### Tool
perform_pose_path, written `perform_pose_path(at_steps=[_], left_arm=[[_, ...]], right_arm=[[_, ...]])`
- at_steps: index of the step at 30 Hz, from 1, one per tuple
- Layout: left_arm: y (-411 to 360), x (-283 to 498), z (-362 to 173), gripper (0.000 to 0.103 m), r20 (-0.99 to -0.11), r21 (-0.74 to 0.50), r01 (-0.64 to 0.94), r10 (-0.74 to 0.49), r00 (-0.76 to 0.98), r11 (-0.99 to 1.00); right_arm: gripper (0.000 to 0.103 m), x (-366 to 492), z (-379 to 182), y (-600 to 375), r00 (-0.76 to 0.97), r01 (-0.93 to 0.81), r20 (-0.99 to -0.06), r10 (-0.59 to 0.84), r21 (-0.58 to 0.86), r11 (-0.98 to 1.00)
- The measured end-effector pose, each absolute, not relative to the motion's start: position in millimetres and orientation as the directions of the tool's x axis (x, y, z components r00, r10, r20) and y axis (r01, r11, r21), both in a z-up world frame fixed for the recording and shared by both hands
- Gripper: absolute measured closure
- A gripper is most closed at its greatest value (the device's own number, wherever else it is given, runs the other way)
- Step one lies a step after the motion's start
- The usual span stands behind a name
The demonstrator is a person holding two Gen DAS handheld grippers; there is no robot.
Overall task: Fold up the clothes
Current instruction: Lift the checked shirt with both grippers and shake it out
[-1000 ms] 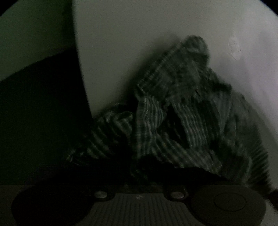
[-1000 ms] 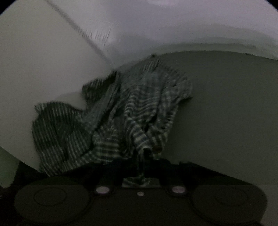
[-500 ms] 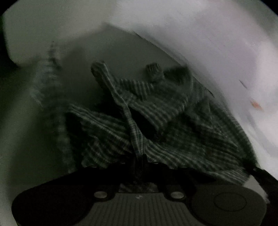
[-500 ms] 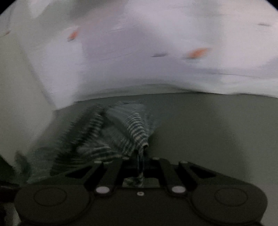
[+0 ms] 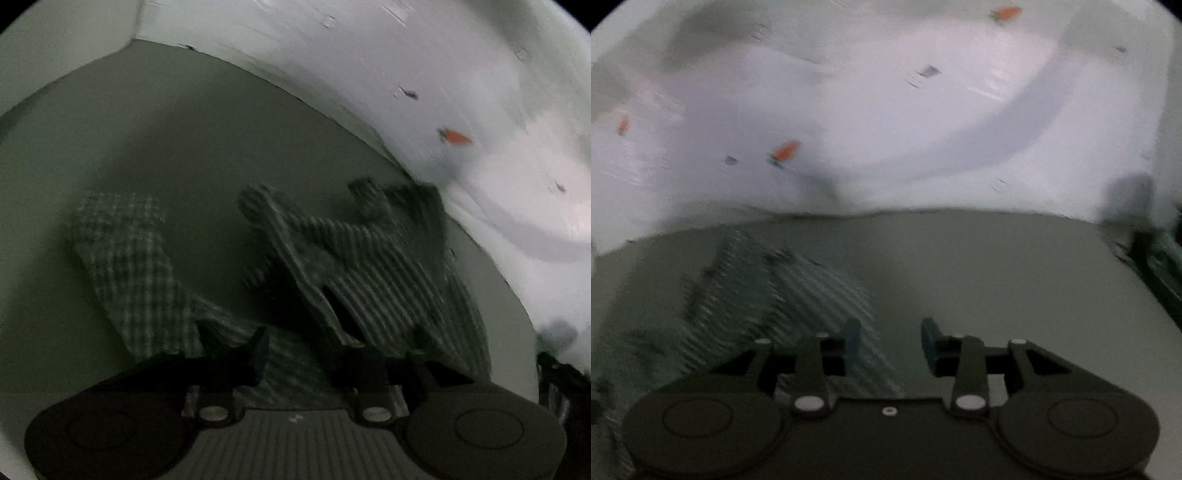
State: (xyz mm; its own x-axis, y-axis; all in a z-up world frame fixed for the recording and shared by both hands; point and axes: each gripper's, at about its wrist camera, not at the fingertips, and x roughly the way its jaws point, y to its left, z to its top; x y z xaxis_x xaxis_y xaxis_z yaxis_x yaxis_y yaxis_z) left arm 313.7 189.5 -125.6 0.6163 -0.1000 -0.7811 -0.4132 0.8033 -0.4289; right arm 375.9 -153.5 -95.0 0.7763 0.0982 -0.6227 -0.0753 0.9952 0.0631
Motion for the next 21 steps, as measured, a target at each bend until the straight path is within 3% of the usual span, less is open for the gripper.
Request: perform_pose_path(at_steps=[4, 7, 9, 12, 13, 14, 15, 16, 18, 21], left_arm=[[209.9, 339.3, -130.5, 0.045, -0.762, -0.458, -0.425, -0.099, 0.640, 0.781], [221.7, 361.0, -142.6, 0.041, -0.765, -0.486, -0.426, -0.136, 0.630, 0.763], [228.9, 373.9, -148.9, 0.041, -0.769, -0.501, -0.427, -0.160, 0.619, 0.753], [235.9, 397.3, -170.1, 0.042, -0.793, -0.501, -0.441, -0.190, 0.579, 0.745], [238.2, 405.7, -178.5, 0.049, -0.796, -0.507, -0.446, -0.201, 0.571, 0.738], [240.5, 414.4, -186.7, 0.062, -0.794, -0.518, -0.450, -0.214, 0.568, 0.728], [243.4, 421.8, -191.7, 0.102, -0.797, -0.524, -0.454, -0.227, 0.561, 0.721], [247.1, 426.6, -194.4, 0.100, -0.807, -0.515, -0.465, -0.225, 0.546, 0.720], [251.1, 438.6, -190.1, 0.100, -0.819, -0.484, -0.463, -0.198, 0.538, 0.743], [266.7, 467.3, -144.4, 0.101, -0.768, -0.478, -0.419, -0.136, 0.626, 0.772]], right_arm=[[0.058, 411.1, -97.6, -117.4, 0.727, -0.209, -0.633, 0.268, 0.168, 0.963], [0.054, 447.8, -107.6, -83.6, 0.667, -0.278, -0.652, 0.361, 0.232, 0.932], [0.042, 475.2, -119.3, -60.0, 0.630, -0.316, -0.671, 0.392, 0.240, 0.918], [0.038, 513.3, -147.6, -27.6, 0.557, -0.333, -0.732, 0.392, 0.236, 0.913], [0.040, 521.8, -157.3, -23.8, 0.531, -0.333, -0.758, 0.379, 0.225, 0.916], [0.053, 531.2, -166.6, -20.9, 0.506, -0.330, -0.786, 0.355, 0.205, 0.922], [0.092, 543.7, -176.5, -16.6, 0.480, -0.325, -0.814, 0.327, 0.181, 0.928], [0.099, 553.2, -181.4, -17.7, 0.463, -0.317, -0.825, 0.324, 0.187, 0.930], [0.102, 565.9, -171.8, -29.2, 0.491, -0.285, -0.794, 0.359, 0.244, 0.927], [0.102, 579.9, -118.2, -42.4, 0.656, -0.300, -0.694, 0.297, 0.122, 0.946]])
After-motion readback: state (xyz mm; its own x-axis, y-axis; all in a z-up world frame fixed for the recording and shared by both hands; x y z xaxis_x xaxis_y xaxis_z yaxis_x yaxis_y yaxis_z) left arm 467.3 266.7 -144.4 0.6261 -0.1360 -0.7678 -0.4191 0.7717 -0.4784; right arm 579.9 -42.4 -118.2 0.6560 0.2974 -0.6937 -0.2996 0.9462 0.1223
